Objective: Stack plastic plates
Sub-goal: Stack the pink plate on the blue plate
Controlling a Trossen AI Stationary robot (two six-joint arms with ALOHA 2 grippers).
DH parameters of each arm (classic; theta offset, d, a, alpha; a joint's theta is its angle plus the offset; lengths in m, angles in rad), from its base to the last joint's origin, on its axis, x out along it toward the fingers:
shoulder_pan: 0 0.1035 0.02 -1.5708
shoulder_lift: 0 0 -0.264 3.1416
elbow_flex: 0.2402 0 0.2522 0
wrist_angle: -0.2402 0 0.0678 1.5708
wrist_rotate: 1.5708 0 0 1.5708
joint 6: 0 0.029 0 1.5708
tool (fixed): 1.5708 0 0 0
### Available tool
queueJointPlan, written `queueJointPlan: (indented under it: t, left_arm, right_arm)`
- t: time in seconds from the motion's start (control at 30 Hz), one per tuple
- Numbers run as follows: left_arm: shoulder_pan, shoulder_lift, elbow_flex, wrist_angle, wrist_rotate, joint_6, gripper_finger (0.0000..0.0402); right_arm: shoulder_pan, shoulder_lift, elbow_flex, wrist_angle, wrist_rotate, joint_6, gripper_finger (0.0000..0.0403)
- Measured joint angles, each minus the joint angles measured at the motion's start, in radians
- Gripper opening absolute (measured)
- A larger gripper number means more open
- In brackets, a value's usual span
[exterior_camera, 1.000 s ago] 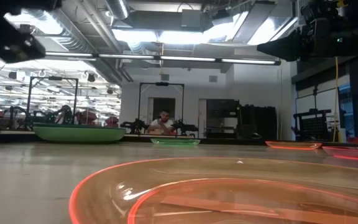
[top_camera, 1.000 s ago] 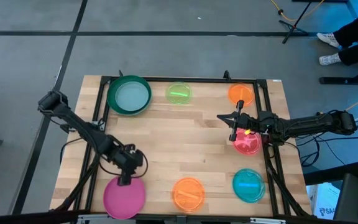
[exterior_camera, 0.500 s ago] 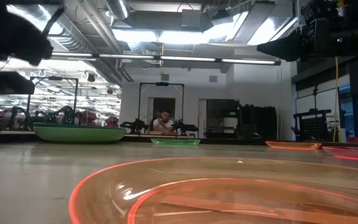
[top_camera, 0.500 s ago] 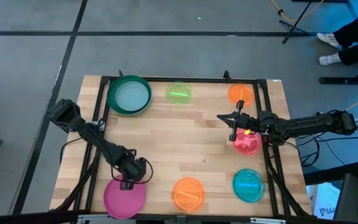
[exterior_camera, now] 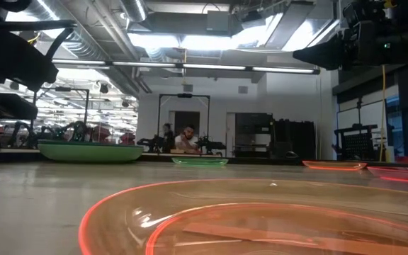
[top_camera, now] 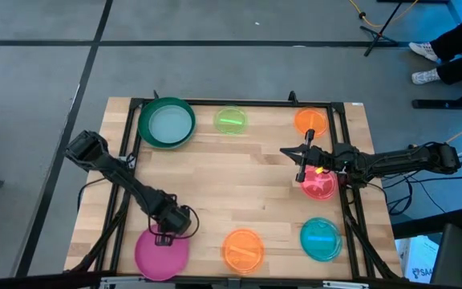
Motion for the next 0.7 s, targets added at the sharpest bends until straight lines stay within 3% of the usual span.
queueJointPlan:
  t: [0.23, 0.7]
  left_arm:
    - [0.032, -0.001, 0.002, 0.01, 0.054, 0.031, 0.0009]
    - [0.125, -0.07, 0.001, 0.002, 0.055, 0.041, 0.0009]
  right_arm:
    - [0.0, 0.0, 0.0, 0.0, 0.0, 0.0, 0.0005]
    - [0.0, 0.0, 0.0, 0.0, 0.0, 0.0, 0.0005]
